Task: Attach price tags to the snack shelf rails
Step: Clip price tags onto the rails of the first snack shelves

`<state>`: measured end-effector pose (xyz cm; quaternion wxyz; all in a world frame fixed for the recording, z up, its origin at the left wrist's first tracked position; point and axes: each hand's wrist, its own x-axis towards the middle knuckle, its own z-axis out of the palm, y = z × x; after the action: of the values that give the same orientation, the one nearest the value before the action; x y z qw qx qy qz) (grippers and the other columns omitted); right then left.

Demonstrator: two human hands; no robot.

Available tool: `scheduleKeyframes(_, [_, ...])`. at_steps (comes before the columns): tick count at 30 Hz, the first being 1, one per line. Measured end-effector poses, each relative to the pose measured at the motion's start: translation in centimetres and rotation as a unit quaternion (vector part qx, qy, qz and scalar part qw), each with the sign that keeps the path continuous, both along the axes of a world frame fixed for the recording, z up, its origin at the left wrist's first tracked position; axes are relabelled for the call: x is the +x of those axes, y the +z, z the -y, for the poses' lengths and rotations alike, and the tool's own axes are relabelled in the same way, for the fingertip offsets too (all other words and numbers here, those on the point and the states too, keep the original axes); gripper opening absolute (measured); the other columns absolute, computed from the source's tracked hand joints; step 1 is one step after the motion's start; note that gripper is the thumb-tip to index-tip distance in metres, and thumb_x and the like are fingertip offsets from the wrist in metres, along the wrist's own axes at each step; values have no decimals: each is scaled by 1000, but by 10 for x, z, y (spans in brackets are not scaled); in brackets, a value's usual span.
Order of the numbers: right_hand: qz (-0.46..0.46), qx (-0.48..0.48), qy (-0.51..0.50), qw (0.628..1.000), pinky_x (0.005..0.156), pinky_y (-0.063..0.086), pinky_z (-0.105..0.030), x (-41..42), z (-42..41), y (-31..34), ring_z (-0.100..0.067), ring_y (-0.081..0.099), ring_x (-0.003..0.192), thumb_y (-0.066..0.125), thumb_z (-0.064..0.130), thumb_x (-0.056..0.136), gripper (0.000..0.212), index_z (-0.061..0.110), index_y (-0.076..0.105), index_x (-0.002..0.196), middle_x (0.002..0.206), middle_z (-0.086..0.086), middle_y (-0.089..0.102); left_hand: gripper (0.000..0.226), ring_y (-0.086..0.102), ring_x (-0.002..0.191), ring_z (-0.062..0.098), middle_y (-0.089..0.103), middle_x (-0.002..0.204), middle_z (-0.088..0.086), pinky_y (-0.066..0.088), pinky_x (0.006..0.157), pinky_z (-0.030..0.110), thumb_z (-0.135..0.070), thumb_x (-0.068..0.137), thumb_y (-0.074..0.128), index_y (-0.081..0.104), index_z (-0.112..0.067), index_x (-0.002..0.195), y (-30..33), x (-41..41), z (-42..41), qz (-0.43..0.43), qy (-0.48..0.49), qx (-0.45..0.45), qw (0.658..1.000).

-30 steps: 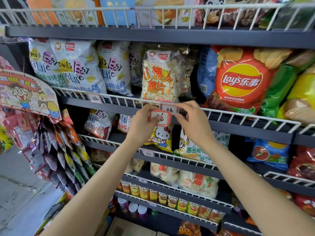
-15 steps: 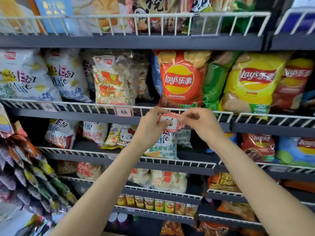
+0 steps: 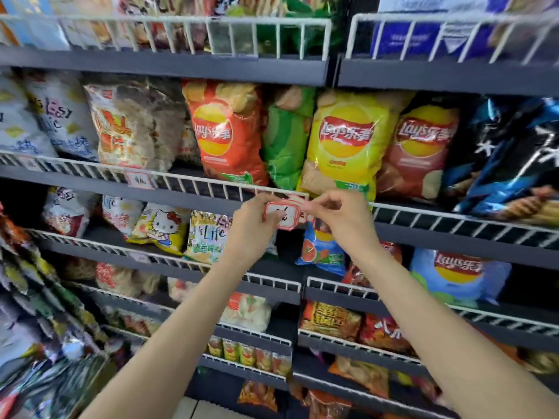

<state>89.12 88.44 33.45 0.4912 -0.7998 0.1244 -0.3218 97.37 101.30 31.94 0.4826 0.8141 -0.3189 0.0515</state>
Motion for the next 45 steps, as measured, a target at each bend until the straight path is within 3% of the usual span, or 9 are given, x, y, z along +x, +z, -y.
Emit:
scheduleKeyframes(8, [10, -19, -22, 1000, 52, 50, -24, -26, 21, -2, -7, 60, 44, 65, 12, 86, 13, 9, 60, 75, 59, -4, 63, 21, 56, 81, 27, 58, 77, 6, 28, 59, 23, -14, 90, 57, 60, -7, 110, 5, -27, 25, -6, -4, -5, 1000])
scheduleKeyframes(13, [1, -19, -54, 998, 49, 46, -19, -60, 38, -3, -11, 62, 48, 63, 11, 87, 10, 3, 62, 82, 62, -5, 65, 18, 51, 79, 15, 59, 89, 1, 32, 56, 13, -10, 92, 52, 57, -8, 109, 3, -49, 46, 12, -52, -12, 998])
scheduleKeyframes(17, [12, -33, -93, 995, 47, 42, -14, -90, 55, -5, -11, 63, 51, 62, 13, 88, 12, 3, 63, 82, 62, -3, 65, 16, 49, 61, 14, 59, 77, 2, 32, 49, 22, -11, 94, 50, 51, -6, 109, 4, -75, 70, 3, -77, -18, 997])
scheduleKeyframes(20, [19, -32, -112, 993, 42, 36, -11, -113, 75, -5, -16, 66, 55, 61, 14, 89, 14, 0, 63, 85, 64, -5, 66, 16, 45, 54, 8, 51, 65, -4, 35, 47, 15, -12, 94, 49, 49, -8, 110, 5, -96, 94, 1, -93, -7, 996])
scheduleKeyframes(25, [12, -47, -127, 991, 53, 50, -28, -155, 120, -7, -12, 63, 53, 61, 14, 89, 14, 0, 63, 86, 64, -9, 66, 16, 41, 51, 12, 46, 60, -1, 34, 45, 15, -9, 95, 48, 47, -8, 111, 8, -137, 140, 9, -100, 14, 995])
scheduleKeyframes(30, [-4, -114, -152, 982, 61, 52, -32, -205, 177, -17, -15, 65, 63, 62, 20, 89, 13, 13, 61, 78, 66, 0, 66, 24, 52, 75, 23, 61, 86, 11, 28, 56, 26, -9, 94, 49, 51, -6, 117, 6, -191, 193, 4, -98, 24, 995])
scheduleKeyframes(36, [14, -160, -116, 980, 59, 52, -29, -274, 243, -15, -12, 64, 67, 59, 18, 91, 11, 21, 58, 80, 65, 9, 61, 16, 39, 49, 11, 45, 58, 0, 32, 44, 17, -11, 94, 50, 51, -4, 108, -6, -254, 249, -21, -83, 0, 996])
scheduleKeyframes(41, [27, -201, -128, 971, 61, 53, -34, -295, 277, -7, -3, 59, 63, 58, 17, 91, 7, 18, 64, 88, 66, 14, 59, 16, 43, 54, 8, 56, 72, 4, 32, 45, 18, -10, 93, 51, 54, -8, 108, -6, -283, 279, -24, -71, -1, 997])
scheduleKeyframes(45, [45, -276, -141, 950, 61, 51, -42, -299, 284, 0, -18, 61, 68, 58, 19, 91, 9, 14, 65, 90, 74, 1, 66, 31, 56, 79, 16, 65, 105, 11, 37, 56, 17, -8, 92, 51, 53, -10, 124, -1, -288, 289, -36, -84, 30, 995])
